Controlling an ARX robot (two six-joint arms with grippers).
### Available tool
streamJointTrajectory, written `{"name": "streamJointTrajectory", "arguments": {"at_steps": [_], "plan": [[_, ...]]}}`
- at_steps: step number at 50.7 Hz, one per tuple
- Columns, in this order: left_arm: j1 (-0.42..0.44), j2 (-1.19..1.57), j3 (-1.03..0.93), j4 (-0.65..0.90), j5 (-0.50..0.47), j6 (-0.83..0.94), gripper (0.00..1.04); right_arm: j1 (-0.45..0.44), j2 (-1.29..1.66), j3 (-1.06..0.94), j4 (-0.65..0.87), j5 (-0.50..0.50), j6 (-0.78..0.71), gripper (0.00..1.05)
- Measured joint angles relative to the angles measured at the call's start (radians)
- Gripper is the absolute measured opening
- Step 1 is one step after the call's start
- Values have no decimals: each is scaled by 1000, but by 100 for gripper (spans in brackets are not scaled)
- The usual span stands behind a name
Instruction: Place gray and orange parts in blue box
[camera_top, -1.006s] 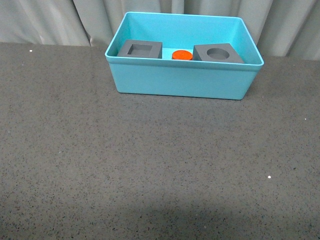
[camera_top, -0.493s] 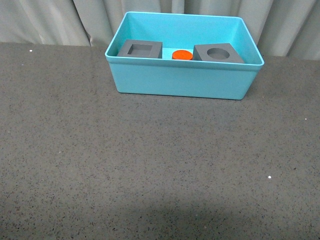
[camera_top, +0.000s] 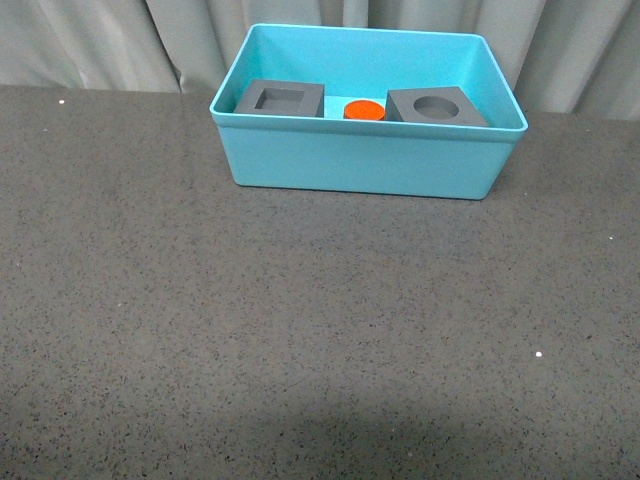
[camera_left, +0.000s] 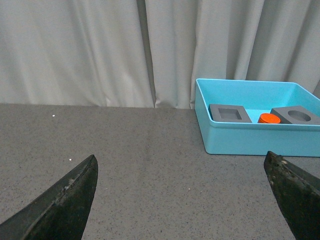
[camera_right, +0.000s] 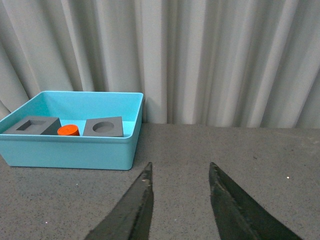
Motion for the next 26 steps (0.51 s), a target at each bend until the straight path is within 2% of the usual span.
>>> {"name": "streamJointTrajectory", "arguments": {"at_steps": [5, 15, 26], "plan": [[0, 0, 0, 0, 0, 0, 98, 0, 0, 0, 0, 0, 0, 50], [0, 0, 0, 0, 0, 0, 98, 0, 0, 0, 0, 0, 0, 95], [0, 0, 0, 0, 0, 0, 98, 0, 0, 0, 0, 0, 1, 95]]}}
